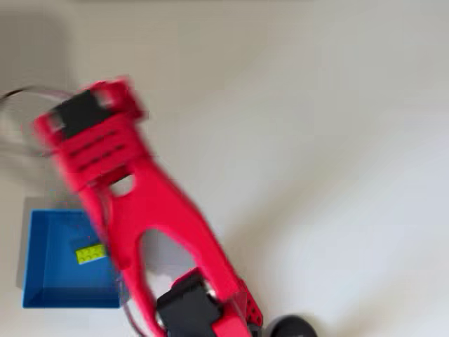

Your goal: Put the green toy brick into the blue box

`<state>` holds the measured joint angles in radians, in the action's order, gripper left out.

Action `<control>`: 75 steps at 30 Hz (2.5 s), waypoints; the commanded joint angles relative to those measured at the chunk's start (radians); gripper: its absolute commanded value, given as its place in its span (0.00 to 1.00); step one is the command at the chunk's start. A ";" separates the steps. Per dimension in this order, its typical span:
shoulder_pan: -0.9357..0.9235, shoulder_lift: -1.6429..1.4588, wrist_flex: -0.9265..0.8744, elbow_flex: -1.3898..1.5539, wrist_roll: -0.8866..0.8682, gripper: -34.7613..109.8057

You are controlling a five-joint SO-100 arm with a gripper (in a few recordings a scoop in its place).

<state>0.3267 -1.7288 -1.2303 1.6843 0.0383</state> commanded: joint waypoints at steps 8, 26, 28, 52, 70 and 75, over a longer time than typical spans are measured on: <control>-0.249 -0.212 0.069 0.222 0.087 0.35; -0.345 -1.051 0.249 0.979 0.083 0.35; -0.347 -1.109 0.249 1.031 0.080 0.35; -0.373 -1.378 0.276 1.367 0.103 0.38; -0.376 -1.536 0.222 1.397 0.104 0.35; -0.376 -1.536 0.222 1.397 0.104 0.34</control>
<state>-0.0230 -3.2597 -0.9910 3.0710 0.1350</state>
